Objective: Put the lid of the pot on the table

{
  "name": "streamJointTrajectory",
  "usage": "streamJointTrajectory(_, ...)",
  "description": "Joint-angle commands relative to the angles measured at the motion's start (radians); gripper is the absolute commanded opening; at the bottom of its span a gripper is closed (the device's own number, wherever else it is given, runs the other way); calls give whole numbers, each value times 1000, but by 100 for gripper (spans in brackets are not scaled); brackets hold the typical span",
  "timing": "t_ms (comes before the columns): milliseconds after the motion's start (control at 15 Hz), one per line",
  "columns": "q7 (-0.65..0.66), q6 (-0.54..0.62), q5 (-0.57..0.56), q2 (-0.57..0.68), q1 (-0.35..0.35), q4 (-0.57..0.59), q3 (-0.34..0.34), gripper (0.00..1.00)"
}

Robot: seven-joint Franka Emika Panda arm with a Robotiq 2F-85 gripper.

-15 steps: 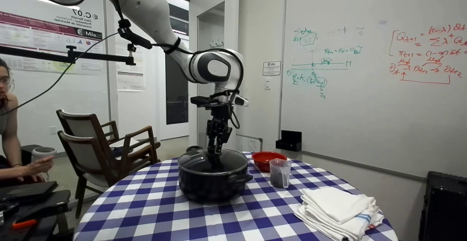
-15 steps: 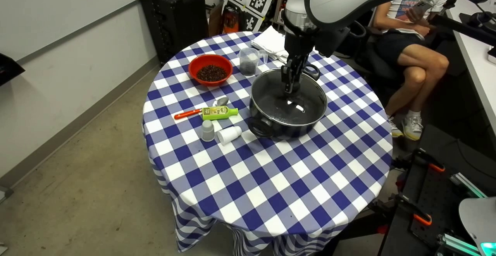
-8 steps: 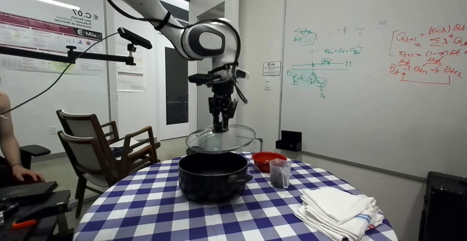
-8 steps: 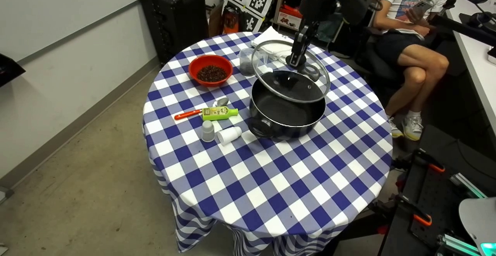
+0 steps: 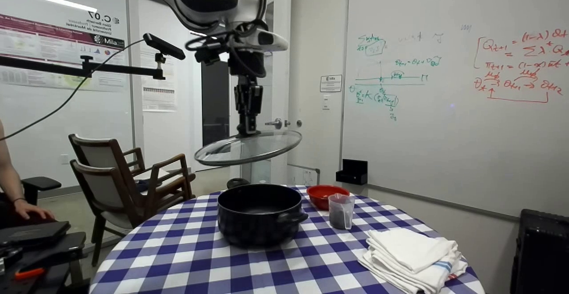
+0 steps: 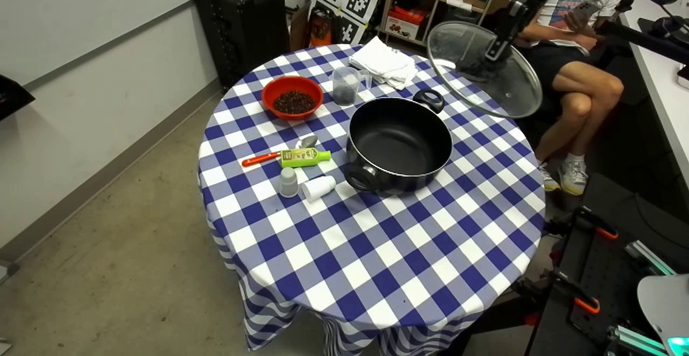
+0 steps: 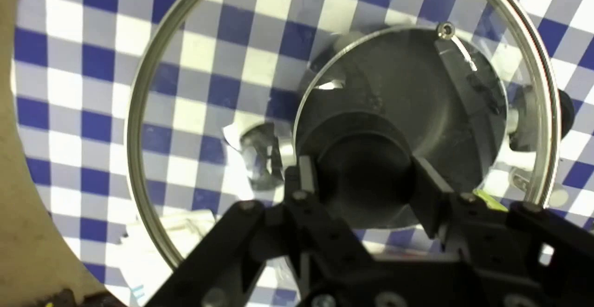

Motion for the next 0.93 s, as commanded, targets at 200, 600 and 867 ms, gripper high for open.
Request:
streamJointTrajectory(200,62,-75,35,-361,-69,-401,-91,25)
streamJointTrajectory(600,122,167,152,-300,-104,-562,-145,25)
streamJointTrajectory(867,110,286,252,-132,-74,-545,-148,25)
